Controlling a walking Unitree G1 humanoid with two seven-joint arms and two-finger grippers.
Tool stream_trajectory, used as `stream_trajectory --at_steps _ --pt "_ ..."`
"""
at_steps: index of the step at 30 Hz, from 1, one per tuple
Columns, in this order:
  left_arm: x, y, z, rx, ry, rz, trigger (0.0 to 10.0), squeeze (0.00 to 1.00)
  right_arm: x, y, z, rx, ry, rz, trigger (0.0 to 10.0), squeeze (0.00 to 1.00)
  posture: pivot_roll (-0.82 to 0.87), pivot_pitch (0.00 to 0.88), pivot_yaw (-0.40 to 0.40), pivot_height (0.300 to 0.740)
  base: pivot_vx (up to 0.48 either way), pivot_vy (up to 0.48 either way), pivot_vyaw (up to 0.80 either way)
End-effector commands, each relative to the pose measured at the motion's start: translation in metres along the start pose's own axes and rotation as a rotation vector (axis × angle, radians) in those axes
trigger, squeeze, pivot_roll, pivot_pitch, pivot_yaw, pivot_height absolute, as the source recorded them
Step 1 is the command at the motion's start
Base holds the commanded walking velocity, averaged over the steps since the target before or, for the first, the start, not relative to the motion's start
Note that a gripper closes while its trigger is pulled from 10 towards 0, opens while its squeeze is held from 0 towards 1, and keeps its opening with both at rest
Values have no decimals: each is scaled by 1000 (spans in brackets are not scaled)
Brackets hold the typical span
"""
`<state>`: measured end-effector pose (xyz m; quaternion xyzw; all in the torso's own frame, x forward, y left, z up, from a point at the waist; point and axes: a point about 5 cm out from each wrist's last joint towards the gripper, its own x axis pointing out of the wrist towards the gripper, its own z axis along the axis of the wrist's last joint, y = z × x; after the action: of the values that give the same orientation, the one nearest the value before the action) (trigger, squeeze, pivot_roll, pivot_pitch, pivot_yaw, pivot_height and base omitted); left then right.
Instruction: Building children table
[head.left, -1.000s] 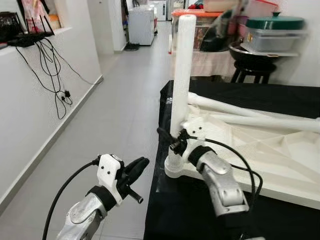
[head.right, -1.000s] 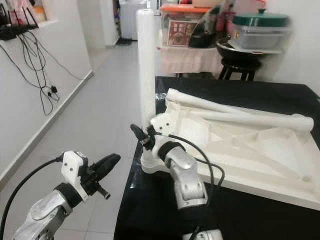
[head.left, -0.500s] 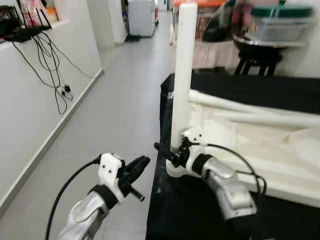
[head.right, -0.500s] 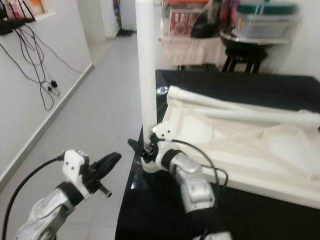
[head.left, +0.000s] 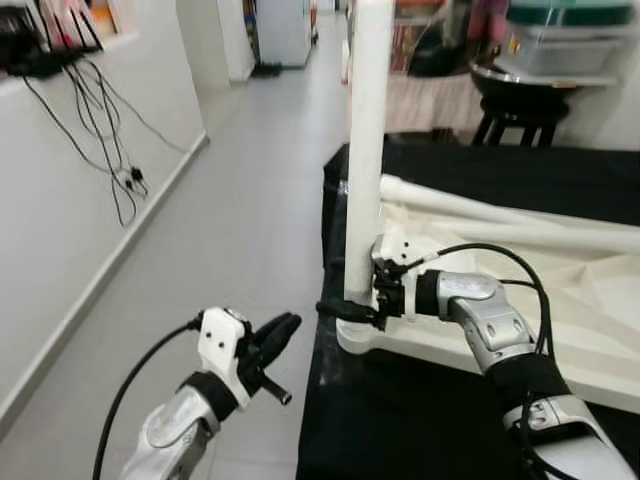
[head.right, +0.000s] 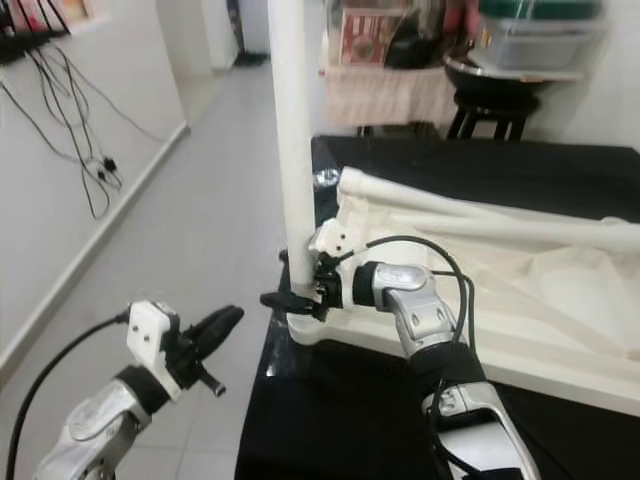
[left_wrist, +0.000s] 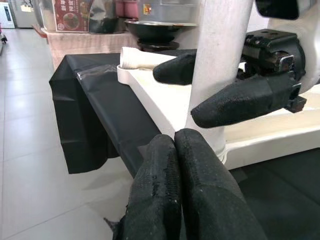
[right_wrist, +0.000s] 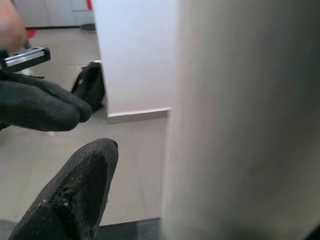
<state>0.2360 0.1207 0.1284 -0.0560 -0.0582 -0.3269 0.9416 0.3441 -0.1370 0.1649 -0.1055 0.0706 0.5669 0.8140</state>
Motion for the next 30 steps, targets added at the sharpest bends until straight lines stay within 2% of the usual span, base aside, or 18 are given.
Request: stream_trajectory --at_steps 1,3,4,16,20,21,22,23,24,25,26,27,28,29,30 --pt "-1 -2 2 17 1 -9 10000 0 3 -1 2 -2 -1 26 10000 0 -5 0 9 740 0 0 0" --pt "-2 -5 3 27 -4 -28 10000 0 1 -7 -2 37 4 18 10000 0 1 0 6 740 0 0 0" --pt "-2 -6 3 28 -3 -38 10000 0 0 -9 -5 54 7 11 0 0 3 0 6 740 0 0 0" --pt "-5 -8 2 28 13 -54 10000 0 -11 -15 -17 95 -16 -20 0 0 5 0 9 740 0 0 0" --pt "-7 -8 1 31 22 -54 10000 0 -23 -14 -24 67 -5 -113 0 0 -2 0 16 740 0 0 0" --pt "-7 -8 1 33 24 -54 10000 0 -26 -14 -27 60 -1 -159 0 0 -4 2 8 740 0 0 0" --pt "-8 -7 2 35 23 -51 10000 0 -28 -8 -33 74 -10 -439 0 0 -10 5 4 740 0 0 0" --pt "-8 -7 2 35 23 -51 10000 0 -28 -8 -33 74 -10 -439 0 0 -10 5 4 740 0 0 0" --pt "-9 -6 2 36 22 -50 10000 0 -30 -5 -35 82 -18 -591 0 0 -13 7 5 740 0 0 0" --pt "-9 -4 3 33 20 -45 10000 0 -19 24 -44 184 -29 -714 0 0 -30 19 23 740 0 0 0" --pt "-9 -4 3 33 20 -45 10000 0 -19 24 -44 184 -29 -714 0 0 -30 19 23 740 0 0 0" --pt "-9 -2 4 31 18 -42 10000 0 -16 45 -48 263 -35 -793 0 0 -30 19 23 740 0 0 0" --pt "-9 -2 4 31 18 -42 10000 0 -16 45 -48 263 -35 -793 0 0 -30 19 23 740 0 0 0" --pt "-8 -1 3 33 20 -43 10000 0 -11 59 -49 213 -15 -769 0 0 -39 17 34 740 0 0 0" --pt "-7 0 3 29 22 -47 10000 0 -13 54 -49 220 -19 -800 0 0 -48 0 40 740 0 0 0"
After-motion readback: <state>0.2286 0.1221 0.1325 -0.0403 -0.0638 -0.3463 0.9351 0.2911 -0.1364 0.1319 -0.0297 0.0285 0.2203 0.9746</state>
